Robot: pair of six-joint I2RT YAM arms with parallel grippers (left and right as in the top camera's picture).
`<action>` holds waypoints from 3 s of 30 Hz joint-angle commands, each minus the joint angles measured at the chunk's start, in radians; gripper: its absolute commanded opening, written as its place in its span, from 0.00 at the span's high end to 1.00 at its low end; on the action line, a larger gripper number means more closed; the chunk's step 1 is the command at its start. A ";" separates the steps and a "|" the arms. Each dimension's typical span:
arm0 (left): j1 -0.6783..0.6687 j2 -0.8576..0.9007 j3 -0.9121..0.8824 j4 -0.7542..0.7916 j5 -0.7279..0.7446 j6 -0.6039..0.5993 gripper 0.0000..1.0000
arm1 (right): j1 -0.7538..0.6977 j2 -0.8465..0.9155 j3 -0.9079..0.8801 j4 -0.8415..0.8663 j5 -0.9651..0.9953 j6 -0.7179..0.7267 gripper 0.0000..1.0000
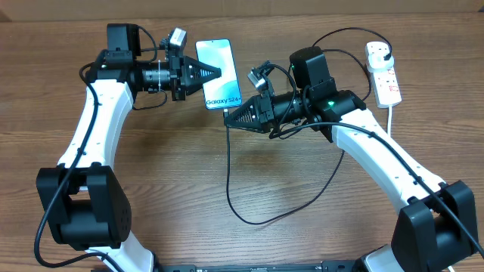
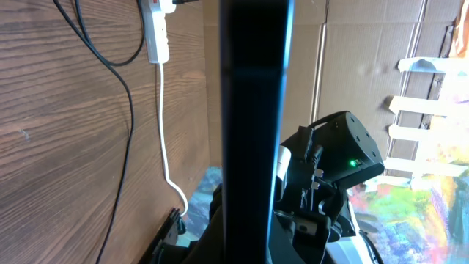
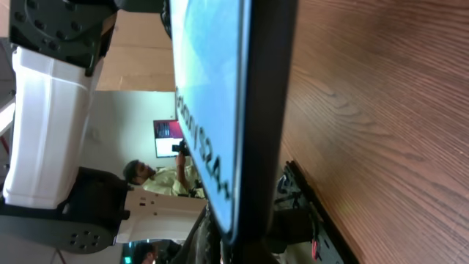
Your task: Plug charger to phone and switch on socket
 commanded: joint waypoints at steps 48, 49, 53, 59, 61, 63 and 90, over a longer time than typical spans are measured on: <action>-0.006 0.000 0.000 0.001 0.047 0.036 0.96 | 0.000 -0.019 0.029 0.007 -0.019 -0.039 0.96; -0.006 0.000 0.000 0.001 0.047 0.036 0.96 | 0.000 -0.019 0.029 0.007 -0.019 -0.039 0.96; -0.006 0.000 0.000 0.001 0.054 0.036 0.96 | 0.000 -0.019 0.029 0.008 -0.012 -0.039 0.96; -0.006 0.000 0.000 0.001 0.053 0.036 0.96 | 0.000 -0.019 0.029 0.007 -0.013 -0.038 0.96; -0.006 0.000 0.000 0.001 0.050 0.038 0.96 | 0.000 -0.019 0.029 0.007 -0.017 -0.038 0.96; -0.006 0.000 0.000 0.001 0.037 0.039 0.96 | 0.000 -0.019 0.029 0.007 -0.029 -0.038 0.96; -0.006 0.000 0.000 -0.031 0.044 0.076 0.96 | 0.000 -0.019 0.029 0.004 -0.029 -0.038 0.96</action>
